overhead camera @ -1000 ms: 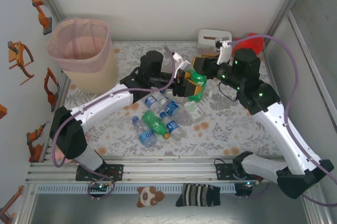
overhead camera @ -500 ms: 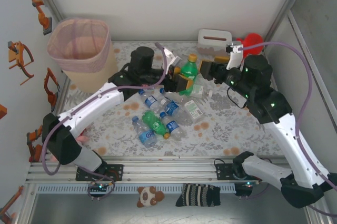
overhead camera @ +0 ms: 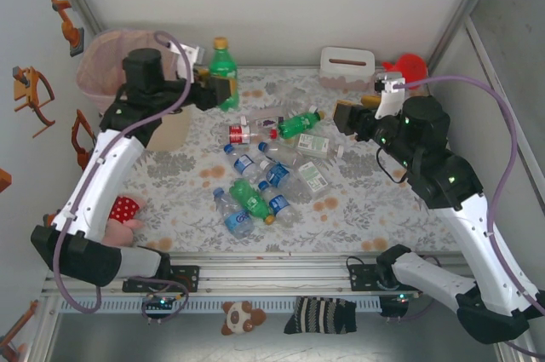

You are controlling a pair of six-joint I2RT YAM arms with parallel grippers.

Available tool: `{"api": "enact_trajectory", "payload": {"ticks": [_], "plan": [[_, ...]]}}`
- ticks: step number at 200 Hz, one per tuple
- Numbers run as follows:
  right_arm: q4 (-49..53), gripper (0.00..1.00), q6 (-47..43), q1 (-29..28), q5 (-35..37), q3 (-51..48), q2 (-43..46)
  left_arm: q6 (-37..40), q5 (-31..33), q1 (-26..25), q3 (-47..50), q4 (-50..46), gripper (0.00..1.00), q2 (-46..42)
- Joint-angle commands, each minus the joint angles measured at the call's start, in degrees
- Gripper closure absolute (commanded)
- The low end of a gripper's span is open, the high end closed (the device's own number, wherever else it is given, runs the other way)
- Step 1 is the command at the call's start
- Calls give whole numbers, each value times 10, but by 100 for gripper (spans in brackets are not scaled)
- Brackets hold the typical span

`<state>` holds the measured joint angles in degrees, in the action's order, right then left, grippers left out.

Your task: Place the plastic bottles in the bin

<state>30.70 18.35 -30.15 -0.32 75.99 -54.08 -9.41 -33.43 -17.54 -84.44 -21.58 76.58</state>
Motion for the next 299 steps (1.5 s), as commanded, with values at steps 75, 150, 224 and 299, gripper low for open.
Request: {"api": "enact_trajectory", "payload": {"ticks": [75,150,224,299], "plan": [[7,31,-15,-3,17,1,9,-185,-7,215,-116,-12,48,67],[15,31,-17,-3,27,-5,22,-447,212,240,-99,41,50,114],[23,31,-19,-3,36,-7,27,-664,248,246,-243,-132,58,268],[31,31,-17,-3,49,-13,33,-732,217,240,-365,-215,48,407]]}}
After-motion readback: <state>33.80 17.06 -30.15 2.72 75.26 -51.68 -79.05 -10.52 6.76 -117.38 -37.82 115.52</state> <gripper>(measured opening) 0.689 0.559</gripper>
